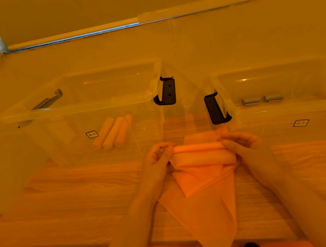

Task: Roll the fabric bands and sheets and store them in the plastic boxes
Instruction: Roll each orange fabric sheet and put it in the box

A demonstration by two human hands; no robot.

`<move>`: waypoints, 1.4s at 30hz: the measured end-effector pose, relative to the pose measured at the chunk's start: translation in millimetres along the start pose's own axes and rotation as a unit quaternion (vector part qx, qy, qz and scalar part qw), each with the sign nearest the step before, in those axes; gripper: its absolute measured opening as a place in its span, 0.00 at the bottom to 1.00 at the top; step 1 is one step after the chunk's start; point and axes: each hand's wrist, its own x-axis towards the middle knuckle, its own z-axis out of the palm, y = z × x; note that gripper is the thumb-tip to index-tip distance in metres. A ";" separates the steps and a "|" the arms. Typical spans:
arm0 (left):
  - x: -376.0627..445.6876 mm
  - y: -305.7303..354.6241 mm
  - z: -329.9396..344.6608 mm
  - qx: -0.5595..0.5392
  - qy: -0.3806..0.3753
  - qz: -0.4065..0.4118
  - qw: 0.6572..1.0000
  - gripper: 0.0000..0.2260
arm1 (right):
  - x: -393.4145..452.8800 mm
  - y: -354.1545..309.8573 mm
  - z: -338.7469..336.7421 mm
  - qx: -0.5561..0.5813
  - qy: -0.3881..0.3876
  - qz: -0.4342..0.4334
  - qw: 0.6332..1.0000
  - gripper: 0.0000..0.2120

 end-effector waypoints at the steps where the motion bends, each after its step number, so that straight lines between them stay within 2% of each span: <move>1: 0.0 0.4 -0.2 -0.001 -0.005 -0.002 1.000 0.05 | 0.5 0.4 -0.1 0.013 0.000 0.002 1.000 0.15; 3: 0.4 0.2 -0.5 -0.004 -0.013 -0.002 1.000 0.05 | 1.9 1.3 -0.4 0.014 -0.003 0.017 1.000 0.19; 9: 2.6 -3.7 -1.1 0.012 -0.020 -0.020 1.000 0.06 | 1.2 -0.4 1.2 0.004 -0.010 0.052 0.999 0.19; 18: -0.5 -0.4 1.8 0.000 -0.025 -0.003 1.000 0.06 | -1.2 -4.1 1.4 0.021 -0.012 0.027 0.999 0.15; 21: 0.1 0.4 -1.0 -0.021 -0.028 -0.008 0.999 0.07 | -2.6 -3.9 1.9 0.003 -0.015 0.019 1.000 0.10; 27: -0.7 1.4 0.6 -0.022 -0.011 -0.018 1.000 0.06 | -5.0 -5.2 3.7 -0.047 -0.021 -0.039 0.998 0.11; 34: -0.9 4.5 0.2 0.020 -0.018 -0.007 1.000 0.05 | -6.2 -7.4 4.1 -0.021 0.008 -0.006 1.000 0.15; 39: -4.3 17.6 5.4 0.023 -0.026 -0.031 0.999 0.05 | -1.3 -19.6 0.8 -0.013 0.002 0.036 0.999 0.15; 42: -2.9 34.3 6.1 0.071 -0.018 -0.002 0.997 0.04 | -3.1 -33.0 0.6 -0.008 -0.011 0.055 0.998 0.12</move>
